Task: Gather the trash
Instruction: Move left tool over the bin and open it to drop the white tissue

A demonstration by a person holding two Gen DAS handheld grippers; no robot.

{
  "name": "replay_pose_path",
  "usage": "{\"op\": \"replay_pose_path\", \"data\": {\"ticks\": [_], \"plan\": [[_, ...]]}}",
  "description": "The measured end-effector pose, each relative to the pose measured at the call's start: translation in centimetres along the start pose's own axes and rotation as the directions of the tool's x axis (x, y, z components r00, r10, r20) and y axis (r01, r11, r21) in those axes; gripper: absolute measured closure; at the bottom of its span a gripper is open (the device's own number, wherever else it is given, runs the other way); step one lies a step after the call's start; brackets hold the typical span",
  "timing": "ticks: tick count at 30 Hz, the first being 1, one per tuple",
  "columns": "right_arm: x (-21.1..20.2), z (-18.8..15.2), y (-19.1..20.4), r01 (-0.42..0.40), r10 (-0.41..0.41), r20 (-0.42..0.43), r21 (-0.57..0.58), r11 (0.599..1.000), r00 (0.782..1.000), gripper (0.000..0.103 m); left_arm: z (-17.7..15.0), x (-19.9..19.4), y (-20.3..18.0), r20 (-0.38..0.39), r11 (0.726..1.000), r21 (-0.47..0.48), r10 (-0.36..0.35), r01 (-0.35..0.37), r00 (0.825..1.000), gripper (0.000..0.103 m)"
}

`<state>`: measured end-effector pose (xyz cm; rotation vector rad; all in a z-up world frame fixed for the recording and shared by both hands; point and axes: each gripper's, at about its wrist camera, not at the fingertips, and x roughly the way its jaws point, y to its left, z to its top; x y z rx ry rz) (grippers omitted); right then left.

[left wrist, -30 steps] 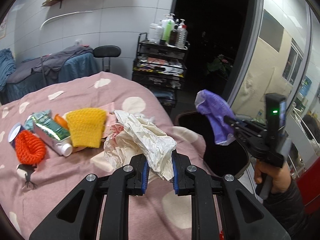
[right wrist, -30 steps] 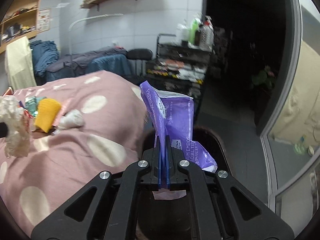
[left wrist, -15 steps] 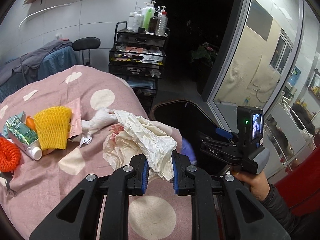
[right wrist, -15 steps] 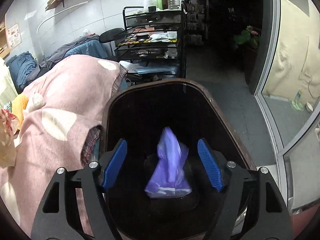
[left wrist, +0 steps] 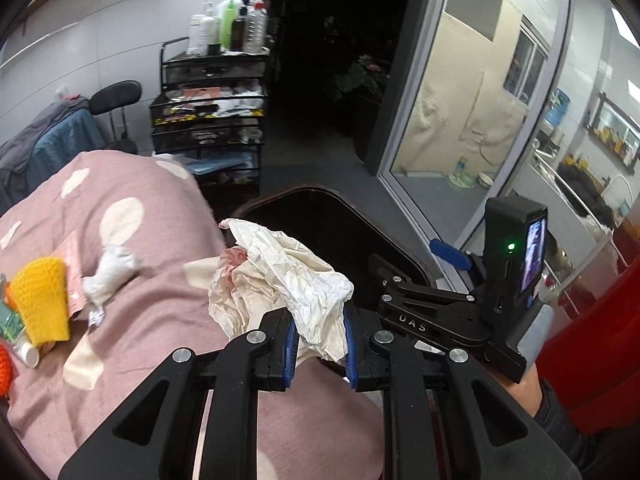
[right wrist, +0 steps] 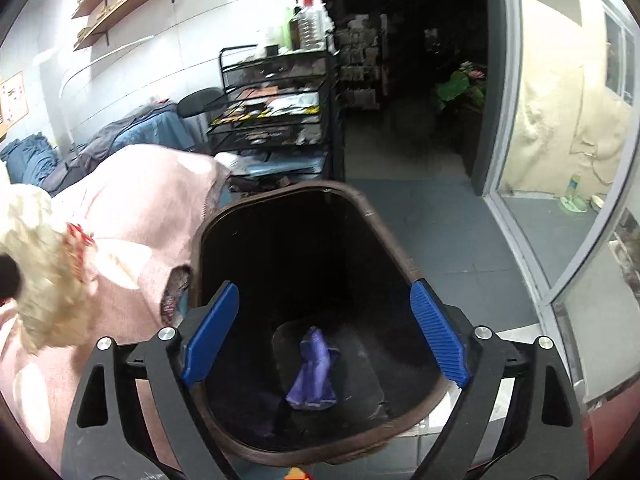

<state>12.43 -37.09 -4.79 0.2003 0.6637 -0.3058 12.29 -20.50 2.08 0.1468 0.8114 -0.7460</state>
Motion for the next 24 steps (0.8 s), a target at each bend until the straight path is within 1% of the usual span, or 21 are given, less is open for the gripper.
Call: {"op": "replay_pose_path", "data": {"ticks": [4, 8, 13, 16, 21, 22, 24], "plan": [[-0.7, -0.1, -1.3, 0.029, -0.029, 0.007, 0.019, 0.999, 1.000, 0.014, 0.6, 2.3, -1.4, -0.050, 0.999, 0.034, -0.020, 0.022, 0.999, 0.084], [-0.7, -0.3, -2.9, 0.063, -0.063, -0.004, 0.049, 0.997, 0.998, 0.013, 1.0, 4.7, -2.2, -0.114, 0.997, 0.059, -0.037, 0.044, 0.993, 0.084], [-0.5, -0.4, -5.1, 0.112, -0.111, -0.014, 0.096, 0.989, 0.994, 0.013, 1.2, 6.6, -3.0, -0.154, 0.996, 0.080, -0.029, 0.041, 0.988, 0.084], [-0.6, -0.5, -6.2, 0.169, -0.169, -0.013, 0.098, 0.981, 0.986, 0.013, 1.3, 7.8, -3.3, -0.185, 0.996, 0.078, -0.037, 0.052, 0.982, 0.084], [-0.8, -0.4, -7.5, 0.195, -0.196, -0.007, 0.122, 0.973, 0.981, 0.013, 1.3, 9.1, -4.0, -0.213, 0.993, 0.109, -0.027, 0.051, 0.977, 0.083], [-0.8, -0.4, -7.7, 0.201, -0.202, -0.007, 0.124, 0.972, 0.979, 0.013, 1.3, 9.4, -4.1, -0.220, 0.992, 0.113, -0.024, 0.050, 0.975, 0.082], [-0.7, -0.5, -8.0, 0.209, -0.209, -0.012, 0.127, 0.970, 0.978, 0.013, 1.0, 9.9, -4.5, -0.240, 0.990, 0.127, -0.024, 0.056, 0.970, 0.073]]}}
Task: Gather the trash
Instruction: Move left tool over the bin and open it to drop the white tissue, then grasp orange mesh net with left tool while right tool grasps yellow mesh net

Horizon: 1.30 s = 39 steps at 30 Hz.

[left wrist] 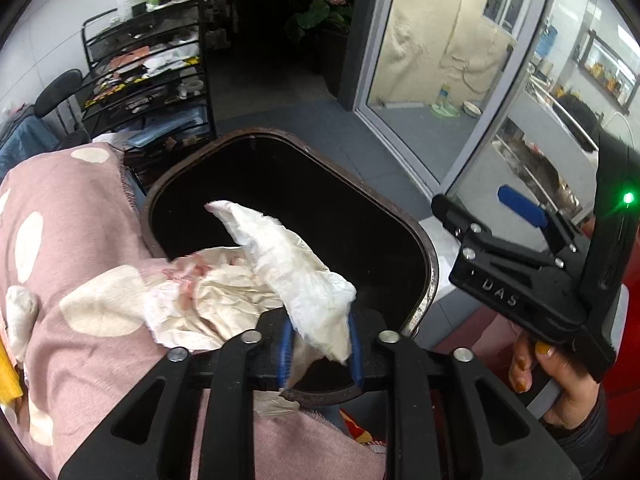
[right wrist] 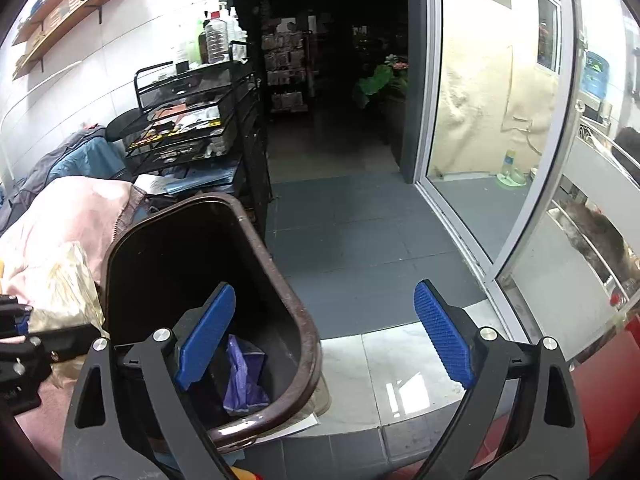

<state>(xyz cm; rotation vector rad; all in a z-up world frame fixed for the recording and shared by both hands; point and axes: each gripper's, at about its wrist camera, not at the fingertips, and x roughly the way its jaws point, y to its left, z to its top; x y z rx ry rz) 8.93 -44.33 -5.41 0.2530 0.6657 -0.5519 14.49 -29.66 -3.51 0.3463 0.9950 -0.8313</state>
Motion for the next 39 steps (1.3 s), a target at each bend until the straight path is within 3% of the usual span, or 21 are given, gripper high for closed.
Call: {"op": "replay_pose_path", "data": {"ticks": [2, 7, 10, 14, 19, 31, 35, 39], "plan": [[0.1, -0.1, -0.3, 0.010, -0.010, -0.003, 0.003, 1.000, 1.000, 0.012, -0.1, 0.4, -0.3, -0.012, 1.000, 0.019, 0.007, -0.006, 1.000, 0.047], [0.5, 0.1, -0.8, 0.025, -0.025, -0.006, 0.012, 1.000, 1.000, 0.009, -0.2, 0.6, -0.9, 0.001, 0.997, 0.062, 0.041, -0.041, 0.999, 0.022], [0.4, 0.0, -1.0, 0.034, -0.034, -0.006, 0.013, 0.999, 0.999, 0.008, -0.3, 0.2, -1.3, 0.020, 0.994, 0.088, 0.060, -0.062, 0.998, 0.012], [0.3, 0.0, -1.0, 0.034, -0.034, -0.007, 0.015, 0.999, 0.999, 0.008, -0.6, -0.6, -1.5, 0.061, 0.987, 0.112, 0.108, -0.115, 0.992, 0.008], [-0.1, 0.2, -0.4, 0.015, -0.015, 0.005, 0.008, 1.000, 1.000, 0.007, -1.2, -2.7, -0.7, 0.124, 0.987, 0.094, 0.116, -0.128, 0.985, 0.006], [-2.2, 0.6, 4.4, -0.130, 0.131, 0.028, -0.038, 0.991, 0.991, 0.006, -5.2, -8.5, 3.6, 0.232, 0.985, -0.053, 0.173, -0.165, 0.957, 0.005], [-3.1, 0.5, 6.8, -0.201, 0.202, 0.021, -0.068, 0.977, 0.979, 0.006, -7.4, -10.0, 5.7, 0.248, 0.969, -0.121, 0.241, -0.217, 0.938, 0.005], [-3.7, 0.2, 9.1, -0.255, 0.257, 0.013, -0.103, 0.962, 0.966, 0.006, -9.8, -10.9, 8.4, 0.228, 0.949, -0.203, 0.287, -0.242, 0.930, 0.005]]}}
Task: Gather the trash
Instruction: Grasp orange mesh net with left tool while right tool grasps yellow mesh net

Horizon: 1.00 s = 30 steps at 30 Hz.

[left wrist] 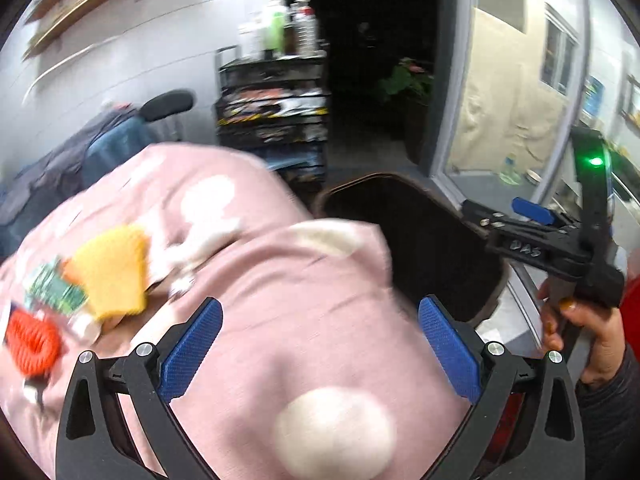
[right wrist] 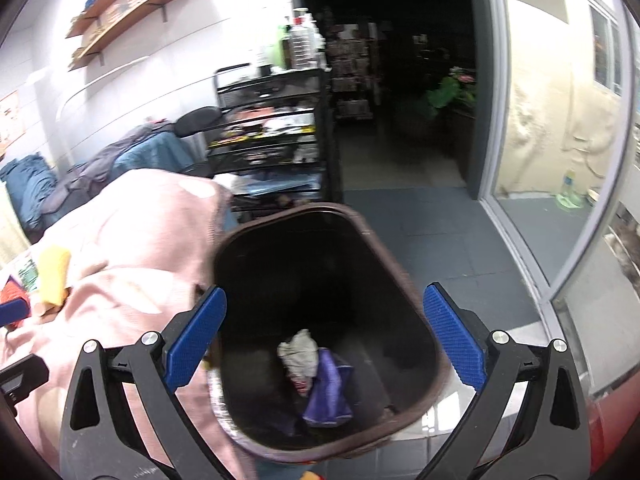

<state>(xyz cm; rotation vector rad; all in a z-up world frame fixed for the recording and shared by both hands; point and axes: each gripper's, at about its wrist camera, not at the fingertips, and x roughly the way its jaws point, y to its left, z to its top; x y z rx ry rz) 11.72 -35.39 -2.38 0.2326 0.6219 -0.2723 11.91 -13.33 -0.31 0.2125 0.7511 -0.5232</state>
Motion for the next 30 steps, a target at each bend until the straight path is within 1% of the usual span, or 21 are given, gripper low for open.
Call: {"op": "replay_pose_path", "data": {"ticks": [4, 8, 11, 15, 17, 20, 24, 27, 30], "plan": [[0.2, 0.1, 2.7, -0.062, 0.062, -0.011, -0.041, 0.997, 0.998, 0.006, -1.8, -0.6, 3.6, -0.026, 0.995, -0.065, 0.072, -0.074, 0.997, 0.005], [0.5, 0.4, 5.2, -0.140, 0.138, -0.028, -0.067, 0.988, 0.990, 0.006, -3.4, -1.2, 7.1, -0.062, 0.983, -0.136, 0.114, -0.121, 0.992, 0.006], [0.6, 0.7, 7.3, -0.197, 0.195, -0.040, -0.086, 0.977, 0.980, 0.006, -4.5, -1.9, 9.6, -0.077, 0.967, -0.191, 0.155, -0.167, 0.985, 0.006], [0.6, 0.8, 10.3, -0.266, 0.260, -0.059, -0.136, 0.954, 0.964, 0.006, -5.7, -2.5, 13.1, -0.114, 0.937, -0.254, 0.218, -0.241, 0.969, 0.006], [0.7, 0.7, 12.0, -0.309, 0.300, -0.076, -0.154, 0.939, 0.951, 0.006, -6.2, -2.9, 14.9, -0.130, 0.918, -0.291, 0.242, -0.270, 0.962, 0.006], [0.8, 0.6, 14.6, -0.356, 0.342, -0.102, -0.193, 0.914, 0.934, 0.006, -7.2, -3.7, 17.9, -0.156, 0.877, -0.353, 0.288, -0.325, 0.945, 0.006], [0.5, 0.5, 18.4, -0.414, 0.394, -0.131, -0.257, 0.873, 0.910, 0.006, -7.8, -4.5, 20.3, -0.168, 0.853, -0.390, 0.304, -0.347, 0.938, 0.006], [1.2, 0.7, 21.6, -0.472, 0.439, -0.174, -0.288, 0.833, 0.881, 0.006, -7.9, -5.1, 21.9, -0.154, 0.838, -0.405, 0.330, -0.364, 0.931, 0.006], [2.0, 0.9, 24.0, -0.511, 0.466, -0.212, -0.296, 0.807, 0.859, 0.006, -7.8, -5.3, 23.8, -0.155, 0.820, -0.433, 0.342, -0.374, 0.927, 0.006]]}}
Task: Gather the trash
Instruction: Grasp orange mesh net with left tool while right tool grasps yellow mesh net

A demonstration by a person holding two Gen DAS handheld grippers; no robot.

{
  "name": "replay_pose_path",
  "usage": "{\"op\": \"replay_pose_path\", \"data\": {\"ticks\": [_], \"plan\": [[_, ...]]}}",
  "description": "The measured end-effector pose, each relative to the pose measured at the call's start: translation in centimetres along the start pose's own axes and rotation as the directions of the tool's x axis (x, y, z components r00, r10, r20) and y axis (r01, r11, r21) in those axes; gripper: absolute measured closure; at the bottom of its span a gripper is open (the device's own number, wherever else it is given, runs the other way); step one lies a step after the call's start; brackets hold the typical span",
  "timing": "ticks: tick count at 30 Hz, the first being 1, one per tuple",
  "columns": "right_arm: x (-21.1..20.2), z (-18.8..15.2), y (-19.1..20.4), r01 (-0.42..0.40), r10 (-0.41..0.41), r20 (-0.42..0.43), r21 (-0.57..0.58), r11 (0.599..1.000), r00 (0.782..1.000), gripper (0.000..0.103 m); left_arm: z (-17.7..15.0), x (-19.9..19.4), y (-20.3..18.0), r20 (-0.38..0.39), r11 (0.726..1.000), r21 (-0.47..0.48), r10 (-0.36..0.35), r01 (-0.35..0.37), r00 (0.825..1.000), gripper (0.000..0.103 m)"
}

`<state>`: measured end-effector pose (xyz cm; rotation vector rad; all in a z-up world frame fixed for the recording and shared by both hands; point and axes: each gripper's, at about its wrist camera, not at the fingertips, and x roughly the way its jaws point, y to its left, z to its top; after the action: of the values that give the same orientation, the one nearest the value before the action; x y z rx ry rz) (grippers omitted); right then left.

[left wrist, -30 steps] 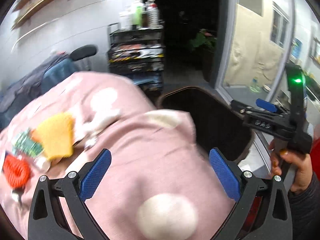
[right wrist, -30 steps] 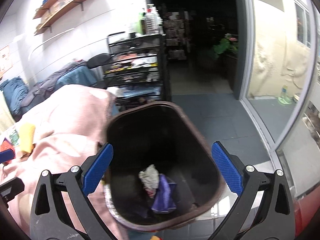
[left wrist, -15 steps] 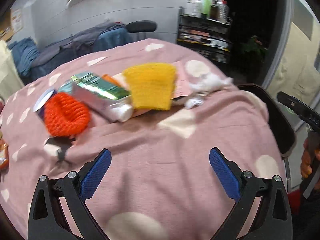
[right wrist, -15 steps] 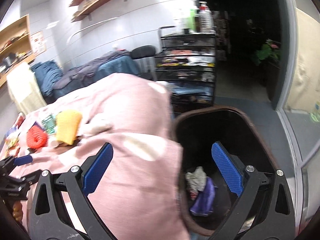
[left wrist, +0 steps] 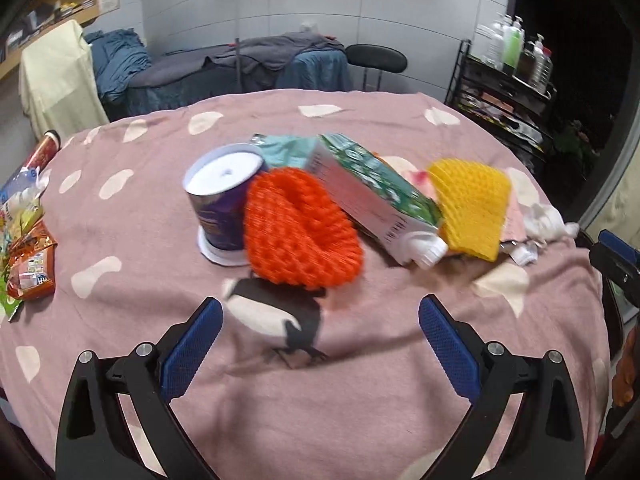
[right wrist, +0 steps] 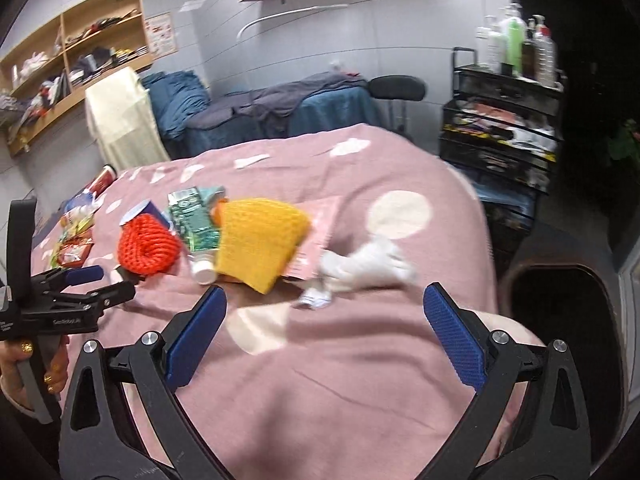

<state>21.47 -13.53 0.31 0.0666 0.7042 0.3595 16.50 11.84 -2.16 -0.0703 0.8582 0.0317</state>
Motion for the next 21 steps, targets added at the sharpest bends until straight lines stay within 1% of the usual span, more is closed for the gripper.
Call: {"op": "replay_pose_path", "data": {"ticks": [3, 6, 9, 10, 11, 12, 13, 14, 15, 16, 17, 18, 20, 21], "plan": [[1.7, 1.3, 1.6, -0.024, 0.024, -0.017, -0.036, 0.999, 1.000, 0.006, 0.9, 0.6, 1.4, -0.009, 0.999, -0.036, -0.009, 0.009, 1.000, 0.006], [4.5, 2.7, 2.7, -0.007, 0.004, -0.055, -0.062, 0.998, 0.998, 0.006, 1.7, 1.7, 2.2, -0.028, 0.999, -0.045, -0.008, 0.007, 1.000, 0.006], [7.1, 3.4, 2.9, -0.006, -0.001, -0.113, -0.063, 0.998, 0.994, 0.017, 2.1, 2.0, 2.7, -0.008, 0.997, -0.072, -0.012, 0.012, 1.000, 0.006], [8.0, 3.6, 3.0, -0.003, -0.005, -0.134, -0.059, 0.998, 0.991, 0.023, 2.3, 2.1, 2.8, -0.009, 0.997, -0.080, -0.017, 0.017, 1.000, 0.007], [8.9, 3.8, 2.9, -0.001, -0.007, -0.153, -0.050, 0.999, 0.988, 0.026, 2.4, 2.3, 2.9, -0.010, 0.996, -0.087, -0.024, 0.023, 1.000, 0.009], [9.4, 3.9, 2.9, -0.005, -0.002, -0.165, -0.041, 0.999, 0.986, 0.033, 2.5, 2.4, 3.0, -0.012, 0.995, -0.093, -0.033, 0.032, 0.999, 0.011], [9.9, 4.0, 3.0, -0.019, 0.013, -0.181, -0.031, 0.999, 0.983, 0.041, 2.6, 2.6, 3.0, -0.016, 0.994, -0.101, -0.045, 0.043, 0.999, 0.016], [10.4, 4.1, 3.0, -0.035, 0.030, -0.201, -0.017, 0.999, 0.979, 0.046, 2.6, 2.8, 2.9, -0.021, 0.993, -0.109, -0.054, 0.052, 0.998, 0.023], [10.7, 4.0, 3.0, -0.038, 0.036, -0.212, -0.006, 0.999, 0.977, 0.060, 2.5, 2.9, 2.8, -0.026, 0.992, -0.113, -0.058, 0.055, 0.998, 0.027], [10.9, 3.9, 3.0, -0.036, 0.036, -0.217, 0.002, 0.999, 0.975, 0.072, 2.4, 3.0, 2.8, -0.033, 0.992, -0.117, -0.057, 0.053, 0.998, 0.035], [10.9, 3.8, 2.9, -0.038, 0.038, -0.215, 0.005, 0.999, 0.976, 0.077, 2.3, 3.2, 2.7, -0.039, 0.991, -0.123, -0.055, 0.050, 0.998, 0.043], [10.7, 3.7, 2.9, -0.044, 0.045, -0.209, 0.009, 0.999, 0.977, 0.083, 2.2, 3.2, 2.8, -0.039, 0.990, -0.128, -0.057, 0.051, 0.998, 0.047], [10.2, 3.6, 2.6, -0.050, 0.054, -0.195, 0.022, 0.998, 0.979, 0.089, 2.0, 3.2, 2.8, -0.039, 0.989, -0.137, -0.060, 0.055, 0.997, 0.063], [10.0, 3.6, 2.4, -0.052, 0.057, -0.188, 0.029, 0.998, 0.980, 0.092, 1.9, 3.1, 2.7, -0.038, 0.989, -0.138, -0.060, 0.055, 0.997, 0.065]]}}
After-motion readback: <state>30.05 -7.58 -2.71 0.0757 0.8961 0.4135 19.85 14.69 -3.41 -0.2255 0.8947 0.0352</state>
